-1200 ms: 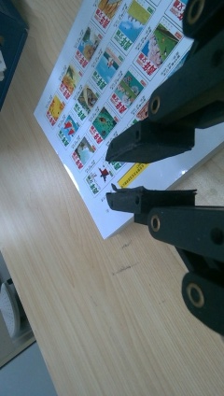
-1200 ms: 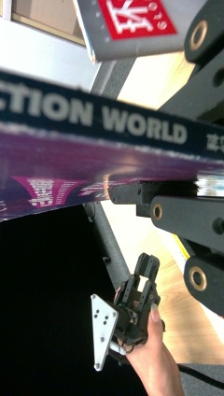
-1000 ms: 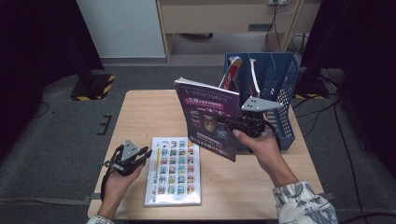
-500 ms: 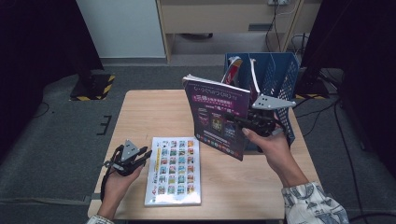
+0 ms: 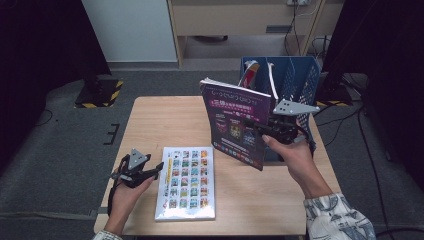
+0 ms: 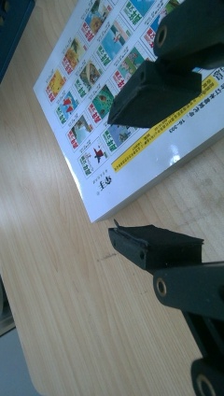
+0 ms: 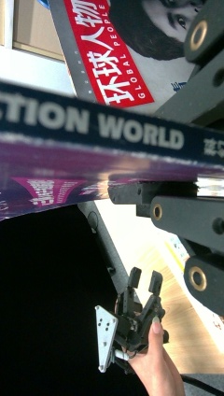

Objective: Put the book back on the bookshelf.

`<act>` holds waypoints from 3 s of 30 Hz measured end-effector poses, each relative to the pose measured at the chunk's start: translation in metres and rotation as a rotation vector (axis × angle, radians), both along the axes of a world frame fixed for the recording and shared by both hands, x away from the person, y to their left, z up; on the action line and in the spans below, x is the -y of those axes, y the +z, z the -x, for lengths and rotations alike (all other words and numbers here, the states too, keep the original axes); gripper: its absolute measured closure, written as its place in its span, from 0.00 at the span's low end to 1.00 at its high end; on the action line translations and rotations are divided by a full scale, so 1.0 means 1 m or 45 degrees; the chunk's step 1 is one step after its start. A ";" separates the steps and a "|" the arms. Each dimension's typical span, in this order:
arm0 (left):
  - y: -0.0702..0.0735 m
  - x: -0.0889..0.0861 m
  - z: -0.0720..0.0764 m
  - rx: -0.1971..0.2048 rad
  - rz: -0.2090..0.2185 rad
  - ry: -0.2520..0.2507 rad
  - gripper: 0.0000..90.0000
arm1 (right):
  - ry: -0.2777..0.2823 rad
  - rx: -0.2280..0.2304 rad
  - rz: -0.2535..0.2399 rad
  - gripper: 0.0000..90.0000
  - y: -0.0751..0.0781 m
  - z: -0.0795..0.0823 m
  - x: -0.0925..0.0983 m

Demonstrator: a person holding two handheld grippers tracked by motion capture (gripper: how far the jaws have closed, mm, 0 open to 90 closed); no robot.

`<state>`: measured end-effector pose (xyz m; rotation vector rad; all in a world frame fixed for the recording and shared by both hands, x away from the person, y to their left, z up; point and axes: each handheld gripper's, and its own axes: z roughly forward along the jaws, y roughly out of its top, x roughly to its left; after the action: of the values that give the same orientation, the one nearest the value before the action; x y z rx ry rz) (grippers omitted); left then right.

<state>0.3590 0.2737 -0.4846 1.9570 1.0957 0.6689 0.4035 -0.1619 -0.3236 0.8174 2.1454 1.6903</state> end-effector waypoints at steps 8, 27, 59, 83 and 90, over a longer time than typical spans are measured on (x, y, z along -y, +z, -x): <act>-0.001 -0.002 -0.001 -0.003 0.011 0.030 0.35 | -0.005 0.006 -0.004 0.94 0.003 0.004 0.006; -0.005 -0.006 -0.005 -0.054 0.087 0.098 0.10 | -0.056 -0.002 -0.028 0.94 0.001 0.020 0.040; -0.006 -0.005 -0.006 -0.054 0.075 0.098 0.10 | -0.179 0.001 -0.061 0.94 0.001 0.045 0.107; -0.006 -0.006 -0.006 -0.051 0.073 0.102 0.10 | -0.253 0.010 -0.055 0.94 0.007 0.056 0.139; -0.006 -0.006 -0.005 -0.052 0.068 0.097 0.10 | -0.281 0.010 -0.052 0.94 0.008 0.057 0.148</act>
<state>0.3643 0.2796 -0.4906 1.8988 1.2063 0.6361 0.3466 -0.3096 -0.3160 1.0157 1.9400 1.6257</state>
